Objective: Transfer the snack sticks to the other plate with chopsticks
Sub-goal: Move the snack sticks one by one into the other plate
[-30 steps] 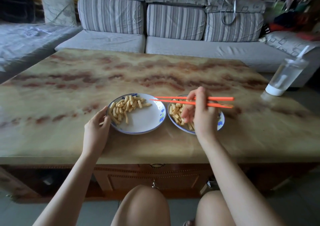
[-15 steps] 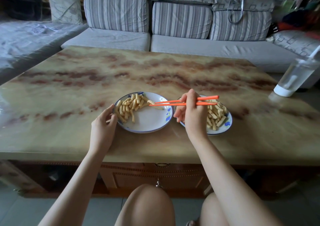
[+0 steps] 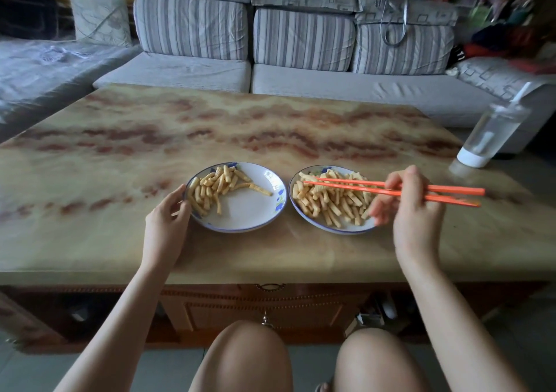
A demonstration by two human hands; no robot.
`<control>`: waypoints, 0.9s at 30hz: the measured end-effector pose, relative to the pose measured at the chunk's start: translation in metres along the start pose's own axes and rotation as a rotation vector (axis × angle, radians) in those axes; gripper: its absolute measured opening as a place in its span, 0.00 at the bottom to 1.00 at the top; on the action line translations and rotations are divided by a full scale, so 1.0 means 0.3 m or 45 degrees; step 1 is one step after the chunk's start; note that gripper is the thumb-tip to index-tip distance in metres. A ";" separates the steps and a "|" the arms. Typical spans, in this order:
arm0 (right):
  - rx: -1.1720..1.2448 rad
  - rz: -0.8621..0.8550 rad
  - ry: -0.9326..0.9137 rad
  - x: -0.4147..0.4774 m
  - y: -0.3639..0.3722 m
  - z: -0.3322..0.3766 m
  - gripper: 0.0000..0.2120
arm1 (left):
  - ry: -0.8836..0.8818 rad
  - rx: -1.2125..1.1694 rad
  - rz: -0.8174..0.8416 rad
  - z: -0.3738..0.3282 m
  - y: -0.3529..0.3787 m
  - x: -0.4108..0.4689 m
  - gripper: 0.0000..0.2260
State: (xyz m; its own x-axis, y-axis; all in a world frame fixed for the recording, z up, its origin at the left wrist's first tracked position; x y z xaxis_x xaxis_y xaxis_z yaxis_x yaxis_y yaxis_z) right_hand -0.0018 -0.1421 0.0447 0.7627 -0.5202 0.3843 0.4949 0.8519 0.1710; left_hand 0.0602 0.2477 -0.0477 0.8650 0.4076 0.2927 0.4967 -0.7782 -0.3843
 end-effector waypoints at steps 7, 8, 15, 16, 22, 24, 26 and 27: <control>-0.103 -0.135 0.044 0.031 -0.208 -0.006 0.19 | 0.005 0.005 -0.003 -0.007 0.001 -0.003 0.17; -0.118 -0.128 0.063 0.033 -0.219 -0.017 0.19 | 0.004 0.005 -0.002 -0.007 0.002 -0.004 0.17; -0.252 -0.069 0.097 0.030 -0.245 -0.031 0.19 | 0.007 0.021 -0.012 -0.008 0.000 -0.001 0.17; -0.240 -0.083 0.082 0.028 -0.246 -0.016 0.19 | 0.008 0.023 -0.012 -0.008 0.001 -0.001 0.17; -0.060 -0.083 0.013 0.020 -0.143 0.037 0.19 | 0.008 0.013 -0.010 -0.013 0.001 -0.002 0.17; -0.019 -0.018 0.037 0.015 -0.065 0.021 0.20 | 0.005 0.013 -0.014 -0.012 0.000 -0.003 0.17; 0.034 0.058 0.080 0.011 0.024 -0.005 0.20 | 0.005 0.024 -0.018 -0.011 -0.001 -0.003 0.17; 0.061 0.087 0.105 0.010 0.068 -0.020 0.21 | 0.007 0.028 -0.017 -0.012 -0.001 -0.002 0.17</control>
State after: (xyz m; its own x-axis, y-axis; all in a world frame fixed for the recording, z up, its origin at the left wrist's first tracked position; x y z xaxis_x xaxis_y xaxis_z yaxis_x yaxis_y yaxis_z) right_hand 0.0132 -0.1266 0.0438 0.8268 -0.4621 0.3208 0.4215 0.8865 0.1907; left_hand 0.0594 0.2461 -0.0447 0.8580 0.4151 0.3026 0.5096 -0.7622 -0.3993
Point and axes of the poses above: each hand's wrist, its own x-axis towards the middle knuckle, its own y-axis out of the palm, z = x × y, the point moved 10 cm from there along x, towards the middle knuckle, and after that the axes turned 3 degrees about -z, right-handed, at the moved point
